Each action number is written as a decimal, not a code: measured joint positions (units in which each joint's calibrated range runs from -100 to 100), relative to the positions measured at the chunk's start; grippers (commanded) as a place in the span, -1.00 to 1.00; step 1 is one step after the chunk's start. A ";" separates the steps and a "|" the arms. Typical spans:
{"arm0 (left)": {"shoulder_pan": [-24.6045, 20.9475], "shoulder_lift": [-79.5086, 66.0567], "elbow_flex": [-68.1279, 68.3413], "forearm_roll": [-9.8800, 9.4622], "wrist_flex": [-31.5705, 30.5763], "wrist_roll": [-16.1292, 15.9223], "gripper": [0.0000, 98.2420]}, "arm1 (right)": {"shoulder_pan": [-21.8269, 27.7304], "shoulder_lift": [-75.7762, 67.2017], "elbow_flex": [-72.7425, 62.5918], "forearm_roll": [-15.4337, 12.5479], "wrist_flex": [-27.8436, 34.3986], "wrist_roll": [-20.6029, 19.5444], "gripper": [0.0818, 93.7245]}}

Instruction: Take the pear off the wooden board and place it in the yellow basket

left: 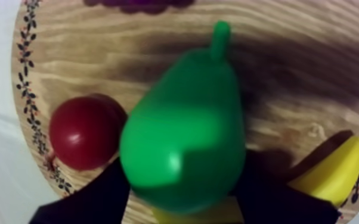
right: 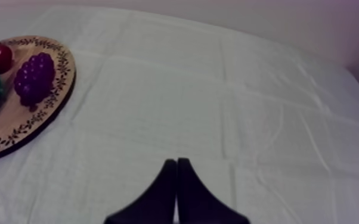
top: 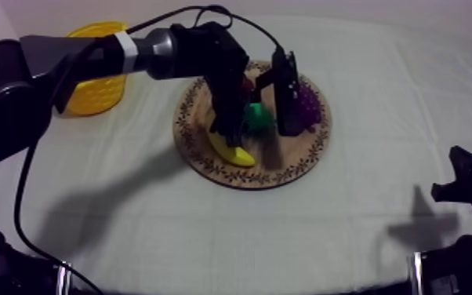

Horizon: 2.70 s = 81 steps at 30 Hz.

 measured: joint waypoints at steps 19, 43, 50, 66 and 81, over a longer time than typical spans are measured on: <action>-4.79 -11.62 -3.16 2.65 0.40 1.38 0.15 | 0.00 0.00 0.00 0.00 0.00 0.00 -0.99; -30.14 -25.55 9.29 -3.43 0.67 8.71 0.12 | 0.00 0.00 0.00 0.00 0.00 0.00 -0.99; -31.98 -23.89 17.83 -3.46 -2.72 10.89 0.14 | 0.00 0.00 0.00 0.00 0.00 0.00 -0.99; -32.89 -16.46 15.65 -2.41 -9.20 13.41 0.52 | 0.00 0.00 0.00 0.00 0.08 0.00 -0.99; -35.88 -29.95 30.36 -3.68 -26.41 16.44 -0.69 | 0.00 0.00 0.00 0.00 0.01 0.00 -0.99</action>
